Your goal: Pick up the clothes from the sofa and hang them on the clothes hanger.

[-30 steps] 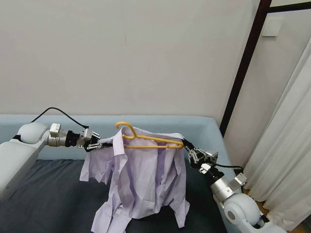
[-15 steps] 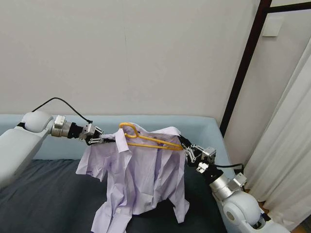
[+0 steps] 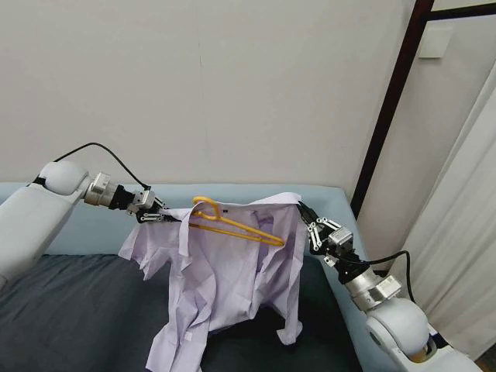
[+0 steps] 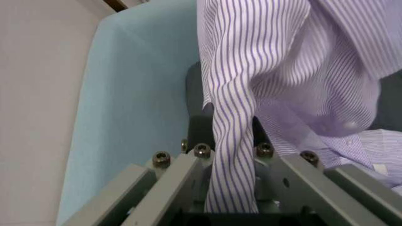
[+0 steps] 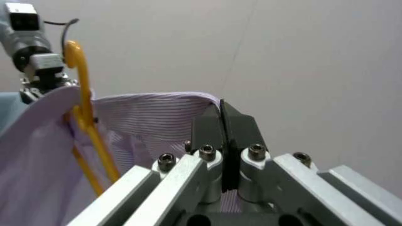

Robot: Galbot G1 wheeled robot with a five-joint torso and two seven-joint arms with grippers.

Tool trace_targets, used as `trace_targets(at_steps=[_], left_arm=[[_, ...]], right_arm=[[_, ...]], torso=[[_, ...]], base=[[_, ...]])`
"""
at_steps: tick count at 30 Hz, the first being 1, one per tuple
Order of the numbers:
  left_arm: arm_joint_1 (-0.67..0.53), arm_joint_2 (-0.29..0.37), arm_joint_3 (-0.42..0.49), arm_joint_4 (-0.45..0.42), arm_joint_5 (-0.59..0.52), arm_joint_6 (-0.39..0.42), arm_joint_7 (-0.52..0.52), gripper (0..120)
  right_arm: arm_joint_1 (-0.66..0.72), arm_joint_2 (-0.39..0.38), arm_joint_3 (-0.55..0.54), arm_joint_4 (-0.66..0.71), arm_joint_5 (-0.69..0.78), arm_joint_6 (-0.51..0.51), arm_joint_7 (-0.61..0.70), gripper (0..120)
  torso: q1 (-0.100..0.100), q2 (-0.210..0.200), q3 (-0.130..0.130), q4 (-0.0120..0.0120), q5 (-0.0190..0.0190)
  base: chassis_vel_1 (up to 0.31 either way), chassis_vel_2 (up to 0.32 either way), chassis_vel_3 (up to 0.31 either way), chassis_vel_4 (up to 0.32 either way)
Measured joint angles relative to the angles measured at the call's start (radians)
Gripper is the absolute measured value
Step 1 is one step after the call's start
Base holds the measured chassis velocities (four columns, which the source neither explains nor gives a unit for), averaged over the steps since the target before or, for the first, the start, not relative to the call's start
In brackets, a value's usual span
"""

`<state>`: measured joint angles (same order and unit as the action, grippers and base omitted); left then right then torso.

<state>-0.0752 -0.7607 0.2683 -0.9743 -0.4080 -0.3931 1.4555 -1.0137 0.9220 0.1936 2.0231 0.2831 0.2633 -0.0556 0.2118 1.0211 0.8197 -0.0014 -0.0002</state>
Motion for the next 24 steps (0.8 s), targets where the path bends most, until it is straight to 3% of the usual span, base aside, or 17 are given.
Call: trace_targets(at_steps=[10,24], left_arm=[[-0.057,-0.025,0.003,0.036,0.082,0.003,-0.016,1],[-0.097,-0.038,-0.029,0.077,0.109,0.000,-0.017,1]], right_arm=[[-0.025,-0.008,0.014,0.055,-0.217,-0.021,0.042,0],[-0.037,-0.034,0.002,0.108,-0.221,-0.082,0.068,0]], torso=[[0.000,0.000,0.000,0.0003,0.0000],[0.000,0.000,0.000,0.0001,-0.0001]], base=[[0.000,0.000,0.000,0.000],[0.000,0.000,0.000,0.000]])
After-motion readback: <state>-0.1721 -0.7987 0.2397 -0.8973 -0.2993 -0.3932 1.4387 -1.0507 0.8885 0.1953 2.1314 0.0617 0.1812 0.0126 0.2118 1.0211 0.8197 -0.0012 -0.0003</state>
